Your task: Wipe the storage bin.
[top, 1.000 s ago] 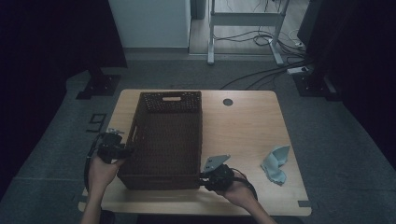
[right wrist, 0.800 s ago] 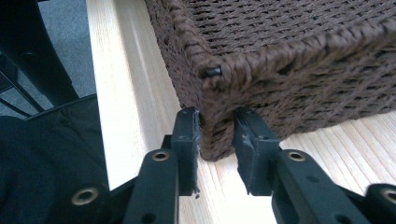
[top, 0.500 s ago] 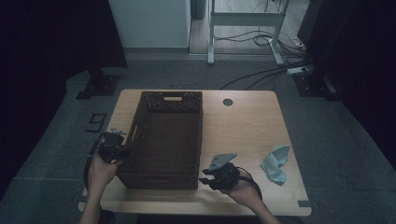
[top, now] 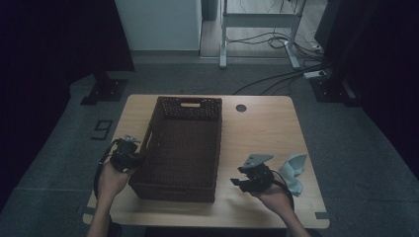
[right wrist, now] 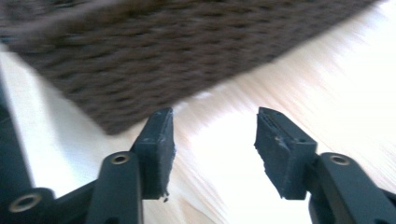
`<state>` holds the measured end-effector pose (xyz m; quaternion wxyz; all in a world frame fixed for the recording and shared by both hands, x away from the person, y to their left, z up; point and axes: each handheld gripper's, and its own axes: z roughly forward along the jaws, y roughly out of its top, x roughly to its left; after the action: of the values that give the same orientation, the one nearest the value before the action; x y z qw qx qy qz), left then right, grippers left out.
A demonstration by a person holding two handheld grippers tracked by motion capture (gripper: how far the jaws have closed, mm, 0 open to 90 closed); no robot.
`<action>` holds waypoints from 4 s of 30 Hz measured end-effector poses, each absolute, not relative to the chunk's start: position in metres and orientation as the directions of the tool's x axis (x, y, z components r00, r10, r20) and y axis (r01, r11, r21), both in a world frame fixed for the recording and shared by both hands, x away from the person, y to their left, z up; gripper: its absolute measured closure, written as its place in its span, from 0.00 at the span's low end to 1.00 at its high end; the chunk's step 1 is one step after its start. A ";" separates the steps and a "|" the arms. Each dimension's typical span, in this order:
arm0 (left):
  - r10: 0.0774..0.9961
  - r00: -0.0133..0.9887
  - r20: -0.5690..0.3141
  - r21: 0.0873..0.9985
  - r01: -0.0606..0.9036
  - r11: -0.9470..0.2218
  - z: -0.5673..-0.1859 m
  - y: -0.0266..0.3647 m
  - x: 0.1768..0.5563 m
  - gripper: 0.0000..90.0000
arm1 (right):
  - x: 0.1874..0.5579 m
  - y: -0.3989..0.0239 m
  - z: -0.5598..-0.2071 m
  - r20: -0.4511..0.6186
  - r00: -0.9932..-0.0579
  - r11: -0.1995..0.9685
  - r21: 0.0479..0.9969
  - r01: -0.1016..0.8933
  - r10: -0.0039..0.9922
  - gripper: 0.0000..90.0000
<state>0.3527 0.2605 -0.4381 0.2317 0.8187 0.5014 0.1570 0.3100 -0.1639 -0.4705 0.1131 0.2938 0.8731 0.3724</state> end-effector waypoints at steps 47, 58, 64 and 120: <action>0.907 0.403 0.121 0.548 0.735 -0.399 -0.441 0.298 0.360 0.65 | 0.343 -0.319 -0.520 -0.060 -0.478 0.413 0.603 0.682 0.876 0.32; 0.918 0.394 0.031 0.556 0.757 -0.344 -0.438 0.313 0.345 0.63 | 0.351 -0.320 -0.532 0.003 -0.490 0.396 0.583 0.709 0.872 0.61; 0.918 0.397 0.012 0.556 0.760 -0.336 -0.438 0.311 0.343 0.75 | 0.348 -0.319 -0.529 0.005 -0.498 0.404 0.577 0.710 0.867 0.76; 0.916 0.400 -0.035 0.595 0.744 -0.302 -0.442 0.325 0.355 0.87 | 0.453 -0.160 -0.460 -0.065 -0.641 0.482 0.718 0.502 0.765 0.76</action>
<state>0.3548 0.3248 -0.4424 0.2716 0.7913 0.5246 0.1579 0.4532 -0.1603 -0.4604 0.1925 0.3775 0.8389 0.3415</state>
